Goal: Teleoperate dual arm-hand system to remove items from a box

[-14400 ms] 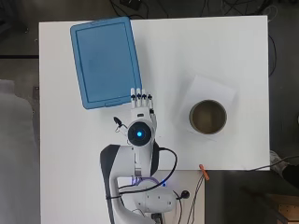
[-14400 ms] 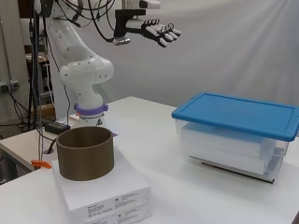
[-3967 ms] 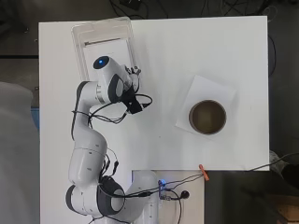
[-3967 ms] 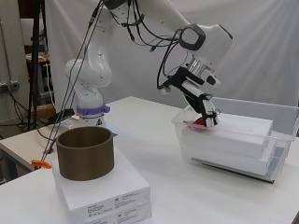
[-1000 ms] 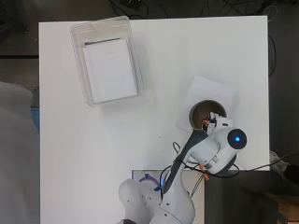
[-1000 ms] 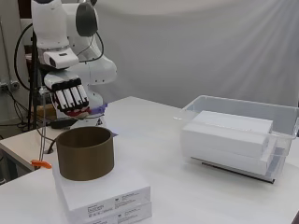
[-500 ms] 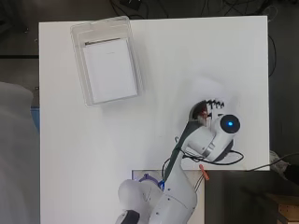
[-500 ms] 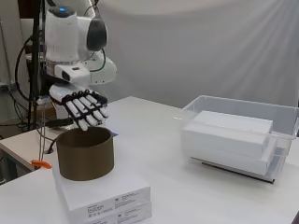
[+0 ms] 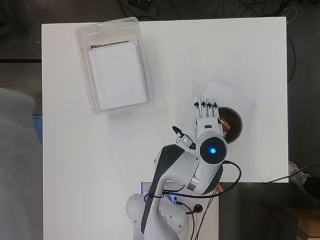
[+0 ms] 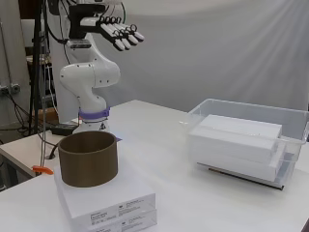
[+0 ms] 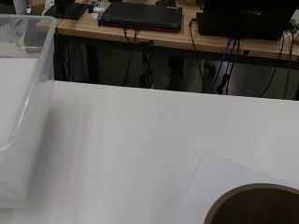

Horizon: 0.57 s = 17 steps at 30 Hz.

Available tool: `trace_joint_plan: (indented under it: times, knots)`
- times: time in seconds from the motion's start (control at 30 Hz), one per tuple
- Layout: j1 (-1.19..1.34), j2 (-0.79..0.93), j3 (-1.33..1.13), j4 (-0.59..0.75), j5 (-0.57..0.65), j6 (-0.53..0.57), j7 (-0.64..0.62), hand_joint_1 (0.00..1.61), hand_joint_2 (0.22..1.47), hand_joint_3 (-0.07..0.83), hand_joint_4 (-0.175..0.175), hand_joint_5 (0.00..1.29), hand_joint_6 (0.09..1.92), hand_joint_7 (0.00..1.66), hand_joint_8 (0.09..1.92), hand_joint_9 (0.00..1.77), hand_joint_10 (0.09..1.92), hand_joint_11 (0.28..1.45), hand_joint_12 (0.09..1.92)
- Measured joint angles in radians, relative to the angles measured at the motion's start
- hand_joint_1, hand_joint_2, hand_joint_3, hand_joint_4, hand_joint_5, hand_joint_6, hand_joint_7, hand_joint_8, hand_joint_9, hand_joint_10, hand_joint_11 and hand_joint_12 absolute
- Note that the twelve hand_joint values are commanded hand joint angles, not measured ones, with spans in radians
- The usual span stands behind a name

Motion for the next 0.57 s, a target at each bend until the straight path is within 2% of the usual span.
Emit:
trace_joint_plan:
  times: [0.17, 0.3, 0.43, 0.57]
  knots:
    - [0.035, -0.007, -0.008, 0.012, 0.173, -0.092, -0.004, 0.03, 0.95, 0.014, 0.025, 0.18, 0.09, 0.28, 0.09, 0.46, 0.09, 0.48, 0.09]
    - [0.089, -0.003, 0.145, -0.01, 0.229, -0.058, 0.163, 0.0, 0.96, 0.011, -0.005, 0.2, 0.09, 0.24, 0.09, 0.43, 0.09, 0.48, 0.09]
    - [0.116, 0.062, 0.27, 0.005, 0.232, -0.032, 0.315, 0.0, 0.94, 0.002, 0.001, 0.17, 0.09, 0.21, 0.09, 0.38, 0.09, 0.47, 0.09]
    - [0.151, 0.01, 0.28, -0.003, 0.235, -0.039, 0.372, 0.01, 1.0, 0.007, 0.029, 0.24, 0.09, 0.23, 0.09, 0.37, 0.09, 0.48, 0.09]
